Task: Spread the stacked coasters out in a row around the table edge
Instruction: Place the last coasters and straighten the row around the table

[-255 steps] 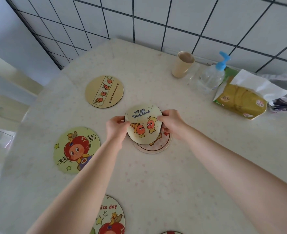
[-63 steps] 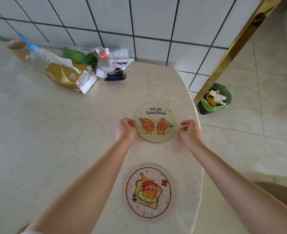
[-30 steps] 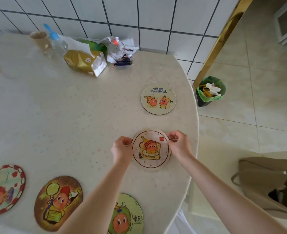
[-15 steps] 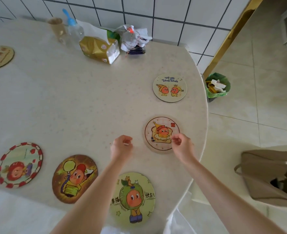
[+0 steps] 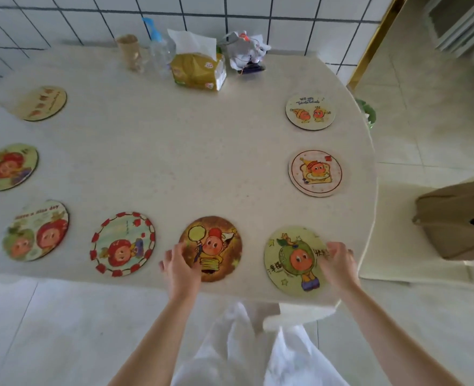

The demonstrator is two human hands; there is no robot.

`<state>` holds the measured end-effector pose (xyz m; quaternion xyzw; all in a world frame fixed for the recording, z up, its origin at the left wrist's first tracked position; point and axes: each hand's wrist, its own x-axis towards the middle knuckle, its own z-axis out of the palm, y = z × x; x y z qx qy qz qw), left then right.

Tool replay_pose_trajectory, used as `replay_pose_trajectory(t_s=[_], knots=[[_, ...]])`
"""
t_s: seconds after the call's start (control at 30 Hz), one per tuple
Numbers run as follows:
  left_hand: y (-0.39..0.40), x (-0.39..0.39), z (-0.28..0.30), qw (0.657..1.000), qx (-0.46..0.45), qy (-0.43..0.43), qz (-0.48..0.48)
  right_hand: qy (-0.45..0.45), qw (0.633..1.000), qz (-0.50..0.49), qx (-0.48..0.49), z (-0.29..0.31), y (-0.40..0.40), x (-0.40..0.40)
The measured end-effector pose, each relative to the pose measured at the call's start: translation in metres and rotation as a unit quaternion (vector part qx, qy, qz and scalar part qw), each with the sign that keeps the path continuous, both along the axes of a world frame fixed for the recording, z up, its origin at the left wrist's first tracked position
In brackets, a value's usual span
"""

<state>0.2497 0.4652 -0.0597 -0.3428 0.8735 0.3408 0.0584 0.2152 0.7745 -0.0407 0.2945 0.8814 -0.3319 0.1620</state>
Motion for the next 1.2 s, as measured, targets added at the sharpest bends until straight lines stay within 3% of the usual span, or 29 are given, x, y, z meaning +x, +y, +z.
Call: replay_pose_trajectory(t_s=[0.2, 0.37, 0.47, 0.63, 0.83, 1.2], knots=[[-0.017, 0.009, -0.001, 0.999, -0.002, -0.025, -0.025, -0.001, 0.997, -0.065, -0.041, 0.006, 0.002, 0.007], [-0.012, 0.005, 0.000, 0.993, 0.095, 0.007, 0.062, -0.041, 0.992, -0.081, -0.083, 0.005, 0.009, 0.004], [-0.011, -0.001, 0.004, 0.969, 0.174, 0.017, 0.172, -0.056, 0.990, -0.076, -0.105, 0.006, 0.011, 0.007], [-0.018, -0.006, 0.003, 0.933, 0.236, 0.014, 0.271, -0.068, 0.928, -0.221, -0.293, 0.007, 0.003, 0.017], [-0.014, 0.000, -0.001, 0.931, 0.229, 0.020, 0.285, -0.062, 0.900, -0.276, -0.331, 0.000, -0.007, 0.030], [-0.011, 0.014, 0.005, 0.926, 0.256, 0.042, 0.275, -0.067, 0.883, -0.319, -0.337, -0.003, -0.013, 0.029]])
